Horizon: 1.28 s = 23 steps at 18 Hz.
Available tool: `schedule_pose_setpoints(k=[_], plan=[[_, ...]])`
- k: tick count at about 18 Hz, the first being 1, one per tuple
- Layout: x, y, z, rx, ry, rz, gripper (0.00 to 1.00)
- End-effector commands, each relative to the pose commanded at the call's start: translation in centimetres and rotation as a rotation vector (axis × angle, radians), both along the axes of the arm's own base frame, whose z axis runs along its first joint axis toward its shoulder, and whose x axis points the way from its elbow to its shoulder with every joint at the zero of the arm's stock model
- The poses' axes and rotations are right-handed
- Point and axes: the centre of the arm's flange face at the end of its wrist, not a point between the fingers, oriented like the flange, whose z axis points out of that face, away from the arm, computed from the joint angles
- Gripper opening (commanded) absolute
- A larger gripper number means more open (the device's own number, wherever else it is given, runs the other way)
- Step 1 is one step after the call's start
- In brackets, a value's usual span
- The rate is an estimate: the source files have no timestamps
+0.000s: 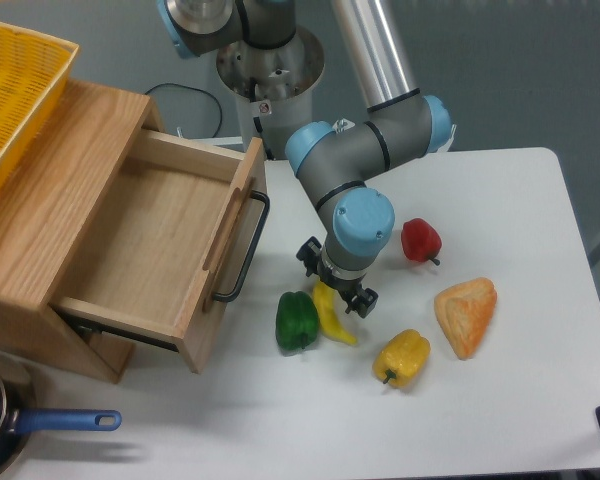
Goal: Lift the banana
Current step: 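Close the gripper around the banana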
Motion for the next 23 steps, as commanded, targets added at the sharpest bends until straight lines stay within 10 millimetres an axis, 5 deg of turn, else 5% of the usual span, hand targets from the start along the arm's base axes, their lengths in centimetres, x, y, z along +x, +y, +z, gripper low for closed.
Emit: schedule_pose_setpoints(k=[17,23], plan=[[0.26,0.33,0.02,-0.005,0.003,0.010,0.88],[0.22,0.34,0.06,-0.007,0.004,0.011,0.66]])
